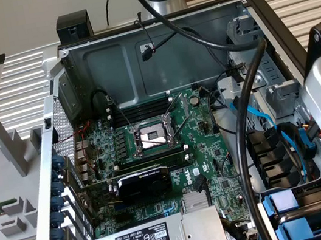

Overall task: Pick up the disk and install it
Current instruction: 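Insert the first disk wire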

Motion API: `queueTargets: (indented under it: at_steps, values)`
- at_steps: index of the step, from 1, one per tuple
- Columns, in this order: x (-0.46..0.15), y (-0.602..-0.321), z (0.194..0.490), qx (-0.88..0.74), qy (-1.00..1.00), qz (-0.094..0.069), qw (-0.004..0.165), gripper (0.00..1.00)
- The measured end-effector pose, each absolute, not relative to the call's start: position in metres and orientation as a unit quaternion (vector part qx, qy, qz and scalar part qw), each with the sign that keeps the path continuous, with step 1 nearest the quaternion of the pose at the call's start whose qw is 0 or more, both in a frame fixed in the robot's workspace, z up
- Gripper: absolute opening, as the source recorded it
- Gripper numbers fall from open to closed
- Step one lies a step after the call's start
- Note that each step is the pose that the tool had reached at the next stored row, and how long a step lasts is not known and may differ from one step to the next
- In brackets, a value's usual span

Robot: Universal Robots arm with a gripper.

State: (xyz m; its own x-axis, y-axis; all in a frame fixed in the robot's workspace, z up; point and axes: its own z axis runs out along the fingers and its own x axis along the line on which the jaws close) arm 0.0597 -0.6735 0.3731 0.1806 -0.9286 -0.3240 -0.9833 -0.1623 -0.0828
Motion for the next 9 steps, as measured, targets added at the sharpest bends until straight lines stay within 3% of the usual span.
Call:
queueTargets:
  at_steps: [9]
  values:
    - [0.0606, -0.6802, 0.3730, -0.757, 0.630, 0.103, 0.141, 0.55]
